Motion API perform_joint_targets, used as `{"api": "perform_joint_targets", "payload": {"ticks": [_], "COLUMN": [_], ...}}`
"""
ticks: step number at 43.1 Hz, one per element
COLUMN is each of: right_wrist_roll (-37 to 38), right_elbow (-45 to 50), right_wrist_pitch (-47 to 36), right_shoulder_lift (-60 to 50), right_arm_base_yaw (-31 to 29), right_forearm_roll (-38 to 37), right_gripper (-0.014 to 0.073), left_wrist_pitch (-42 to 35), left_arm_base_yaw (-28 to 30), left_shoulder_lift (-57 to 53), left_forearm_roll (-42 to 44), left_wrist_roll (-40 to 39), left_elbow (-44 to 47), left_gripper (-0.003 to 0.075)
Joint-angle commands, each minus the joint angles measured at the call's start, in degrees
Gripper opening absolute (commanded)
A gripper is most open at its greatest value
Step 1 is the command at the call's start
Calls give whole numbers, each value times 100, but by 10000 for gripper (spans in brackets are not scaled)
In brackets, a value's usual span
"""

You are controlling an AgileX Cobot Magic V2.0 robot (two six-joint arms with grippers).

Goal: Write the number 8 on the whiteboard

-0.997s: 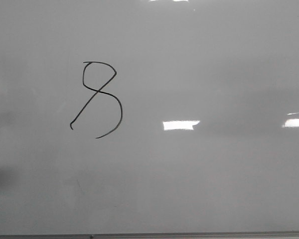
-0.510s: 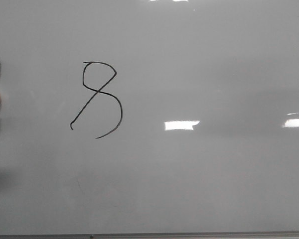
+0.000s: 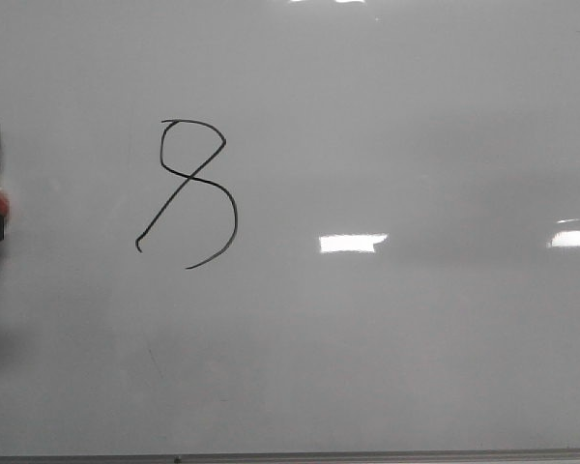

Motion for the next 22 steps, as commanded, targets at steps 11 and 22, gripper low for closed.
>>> {"api": "perform_joint_targets", "payload": {"ticks": [11,22], "right_wrist_roll": [-3,-3], "right_elbow": [-150,-150], "right_wrist_pitch": [-279,-261], "right_shoulder_lift": [1,1], "right_arm_base_yaw": [-24,-24], "right_forearm_roll": [129,129], "right_gripper": [-69,-69], "left_wrist_pitch": [-396,-396], "left_arm_base_yaw": [39,141], "left_shoulder_lift": [12,-524], "left_forearm_roll": [-113,-150], "left_wrist_roll": [-6,-6], "left_elbow": [-161,60], "left_gripper": [454,454]}}
